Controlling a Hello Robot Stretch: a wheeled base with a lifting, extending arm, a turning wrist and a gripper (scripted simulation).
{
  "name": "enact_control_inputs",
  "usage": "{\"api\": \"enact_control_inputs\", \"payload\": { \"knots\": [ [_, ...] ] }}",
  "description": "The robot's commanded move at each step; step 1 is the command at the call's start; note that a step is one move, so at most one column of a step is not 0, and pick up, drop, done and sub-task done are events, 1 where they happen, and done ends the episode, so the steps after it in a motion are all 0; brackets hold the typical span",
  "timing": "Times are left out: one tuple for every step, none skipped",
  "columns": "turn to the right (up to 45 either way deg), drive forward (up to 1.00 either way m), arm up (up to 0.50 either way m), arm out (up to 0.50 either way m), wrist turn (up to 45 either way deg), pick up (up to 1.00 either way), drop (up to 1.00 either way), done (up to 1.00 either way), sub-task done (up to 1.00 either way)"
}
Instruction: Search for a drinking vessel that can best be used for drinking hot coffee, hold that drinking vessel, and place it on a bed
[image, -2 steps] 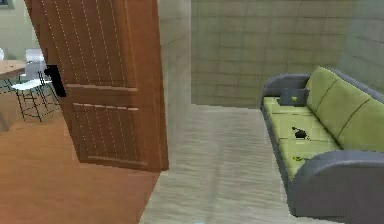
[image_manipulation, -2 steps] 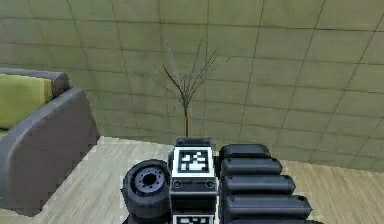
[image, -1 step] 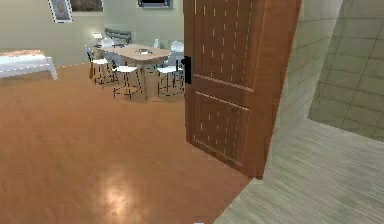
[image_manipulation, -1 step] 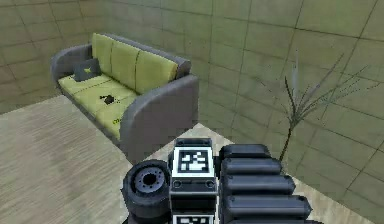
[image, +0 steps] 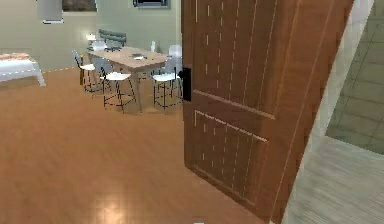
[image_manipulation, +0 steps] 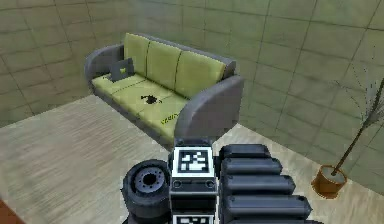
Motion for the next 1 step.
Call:
{"api": "enact_control_inputs", "payload": {
  "knots": [
    [-45.0,0.00,0.00,0.00,0.0,0.00,0.00,0.00,0.00]
  ]
}}
